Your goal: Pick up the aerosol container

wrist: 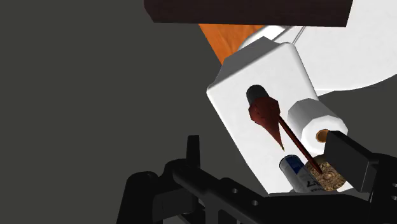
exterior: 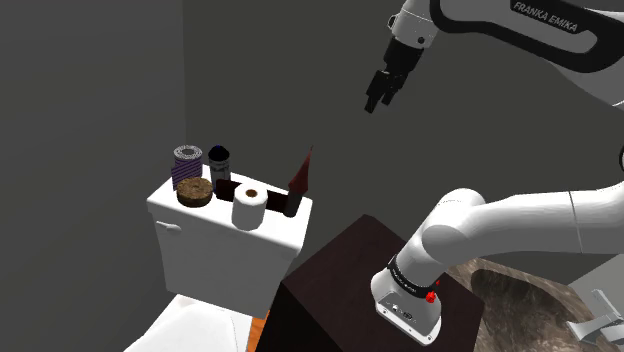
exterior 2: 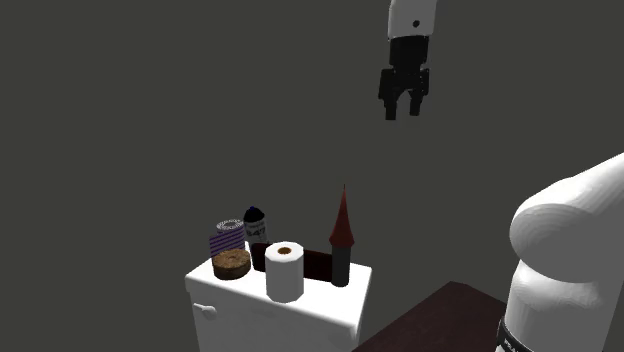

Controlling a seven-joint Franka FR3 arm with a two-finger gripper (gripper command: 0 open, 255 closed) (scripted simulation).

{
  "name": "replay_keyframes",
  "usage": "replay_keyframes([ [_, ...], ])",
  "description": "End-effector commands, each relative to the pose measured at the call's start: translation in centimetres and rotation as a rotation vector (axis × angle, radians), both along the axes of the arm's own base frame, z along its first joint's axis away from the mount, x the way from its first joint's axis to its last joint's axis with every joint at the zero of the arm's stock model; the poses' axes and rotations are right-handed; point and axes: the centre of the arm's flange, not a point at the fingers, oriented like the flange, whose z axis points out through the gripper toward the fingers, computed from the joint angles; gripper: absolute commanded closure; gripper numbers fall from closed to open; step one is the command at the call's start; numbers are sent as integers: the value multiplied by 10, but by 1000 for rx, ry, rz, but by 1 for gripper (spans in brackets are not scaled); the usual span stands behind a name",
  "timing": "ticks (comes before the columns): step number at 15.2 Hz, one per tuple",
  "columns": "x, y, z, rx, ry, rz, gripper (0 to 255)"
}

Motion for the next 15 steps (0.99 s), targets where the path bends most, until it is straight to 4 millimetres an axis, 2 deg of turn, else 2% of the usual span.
replay_keyframes([
  [1, 0, 0, 0, 0, 0, 0, 0],
  [15, 96, 92, -114, -11, -131, 9, 0],
])
